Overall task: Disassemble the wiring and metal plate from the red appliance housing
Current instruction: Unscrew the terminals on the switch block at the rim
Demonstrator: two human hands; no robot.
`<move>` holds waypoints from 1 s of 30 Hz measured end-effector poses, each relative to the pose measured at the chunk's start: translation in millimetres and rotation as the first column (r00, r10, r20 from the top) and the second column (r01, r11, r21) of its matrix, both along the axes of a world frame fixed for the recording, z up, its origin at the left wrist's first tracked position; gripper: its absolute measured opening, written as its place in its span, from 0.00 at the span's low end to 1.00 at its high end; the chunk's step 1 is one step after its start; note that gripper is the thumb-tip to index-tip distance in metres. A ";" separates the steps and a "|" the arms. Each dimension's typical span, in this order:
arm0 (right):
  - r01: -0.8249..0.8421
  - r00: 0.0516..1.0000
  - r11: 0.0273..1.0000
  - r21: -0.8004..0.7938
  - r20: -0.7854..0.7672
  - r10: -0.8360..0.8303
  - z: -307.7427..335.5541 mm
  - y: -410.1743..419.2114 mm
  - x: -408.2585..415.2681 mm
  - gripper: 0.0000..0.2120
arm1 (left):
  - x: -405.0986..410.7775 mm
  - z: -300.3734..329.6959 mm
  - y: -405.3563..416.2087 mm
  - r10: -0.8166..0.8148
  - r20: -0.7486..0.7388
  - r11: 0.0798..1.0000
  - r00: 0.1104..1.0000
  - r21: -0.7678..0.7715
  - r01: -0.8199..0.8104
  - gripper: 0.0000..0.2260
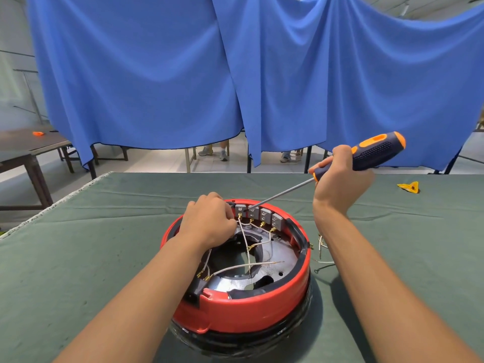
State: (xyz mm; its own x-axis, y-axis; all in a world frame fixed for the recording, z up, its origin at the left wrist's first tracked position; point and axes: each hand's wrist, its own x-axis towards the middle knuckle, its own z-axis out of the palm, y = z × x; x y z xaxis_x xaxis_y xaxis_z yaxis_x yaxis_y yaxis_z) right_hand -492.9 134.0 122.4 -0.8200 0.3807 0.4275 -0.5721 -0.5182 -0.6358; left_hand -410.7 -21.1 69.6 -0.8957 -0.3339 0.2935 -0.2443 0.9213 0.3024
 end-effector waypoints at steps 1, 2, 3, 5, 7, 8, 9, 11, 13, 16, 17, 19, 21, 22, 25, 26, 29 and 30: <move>-0.007 1.000 1.000 0.015 -0.020 0.008 -0.2 -1.4 1.9 0.13 | -0.1 0.0 0.0 -0.003 0.000 1.000 1.000 0.000 0.003 0.06; -0.015 0.999 1.000 0.027 -0.039 0.016 -0.7 -2.8 3.5 0.14 | -0.2 0.0 -0.1 -0.006 -0.002 1.000 1.000 0.000 0.006 0.05; -0.022 0.998 0.999 0.040 -0.054 0.024 -1.3 -4.2 4.5 0.16 | -0.4 -0.1 -0.2 -0.010 -0.004 1.000 1.000 -0.001 0.010 0.05; -0.029 0.997 0.998 0.061 -0.071 0.033 -1.8 -6.2 6.4 0.17 | -0.9 -0.8 -0.8 -0.013 -0.008 1.000 1.000 -0.007 0.013 0.05; -0.034 0.996 0.997 0.068 -0.081 0.039 -1.1 -6.7 7.7 0.18 | -1.7 -1.2 -1.0 -0.015 -0.010 1.000 1.000 -0.014 0.015 0.05; -0.035 0.996 0.997 0.072 -0.083 0.041 -0.7 -6.8 7.9 0.18 | -2.0 -1.5 -1.2 -0.016 -0.008 1.000 1.000 -0.019 0.016 0.05; -0.037 0.995 0.996 0.076 -0.085 0.043 -0.5 -6.8 7.8 0.18 | -2.3 -1.7 -1.3 -0.017 -0.004 1.000 1.000 -0.022 0.017 0.05; -0.037 0.995 0.996 0.079 -0.090 0.044 -0.3 -7.2 7.8 0.17 | -3.2 -2.0 -0.9 -0.019 0.003 0.999 1.000 -0.027 0.019 0.05; -0.026 0.995 0.996 0.082 -0.090 0.034 0.1 -7.8 7.9 0.16 | -4.2 -2.2 -1.1 -0.018 0.005 0.999 1.000 -0.029 0.018 0.05; -0.014 0.997 0.998 0.067 -0.080 0.019 1.7 -7.2 7.2 0.17 | -5.0 -3.2 -2.5 -0.017 0.005 0.999 1.000 -0.029 0.017 0.05; -0.012 0.997 0.998 0.056 -0.078 0.016 2.4 -6.8 6.8 0.16 | -5.3 -3.6 -2.9 -0.017 0.006 0.999 1.000 -0.032 0.017 0.05; -0.001 0.997 0.999 0.053 -0.078 0.005 2.9 -6.7 6.2 0.14 | -6.1 -4.5 -3.6 -0.015 0.008 0.999 1.000 -0.038 0.015 0.07; 0.006 0.997 0.998 0.069 -0.078 -0.001 1.7 -7.6 6.3 0.14 | -6.7 -5.0 -4.1 -0.015 0.010 0.999 1.000 -0.035 0.016 0.07; 0.009 0.997 0.997 0.080 -0.080 -0.003 0.6 -8.3 6.8 0.13 | -6.9 -5.2 -4.4 -0.017 0.011 0.999 1.000 -0.031 0.017 0.07; 0.022 0.995 0.993 0.116 -0.102 -0.010 -1.6 -10.9 8.6 0.11 | -6.5 -5.8 -4.5 -0.017 0.010 0.999 1.000 -0.028 0.017 0.06; 0.021 0.994 0.992 0.123 -0.108 -0.008 -1.6 -11.7 8.9 0.10 | -6.3 -5.6 -4.0 -0.015 0.008 0.999 1.000 -0.028 0.015 0.06; 0.023 0.996 0.991 0.129 -0.089 -0.011 1.6 -14.4 7.2 0.07 | -6.1 -4.6 -2.7 -0.010 0.004 1.000 1.000 -0.024 0.010 0.06; 0.028 0.997 0.991 0.127 -0.071 -0.019 3.2 -15.3 5.7 0.07 | -6.4 -4.6 -2.6 -0.009 0.004 1.000 1.000 -0.023 0.009 0.06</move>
State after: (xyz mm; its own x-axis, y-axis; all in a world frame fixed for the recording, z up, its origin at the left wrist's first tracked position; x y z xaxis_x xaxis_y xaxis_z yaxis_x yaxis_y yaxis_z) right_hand -487.2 118.7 125.6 -0.7778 0.3379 0.5299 -0.6285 -0.4209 -0.6541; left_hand -417.1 -23.7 65.0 -0.9001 -0.3186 0.2972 -0.2370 0.9304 0.2798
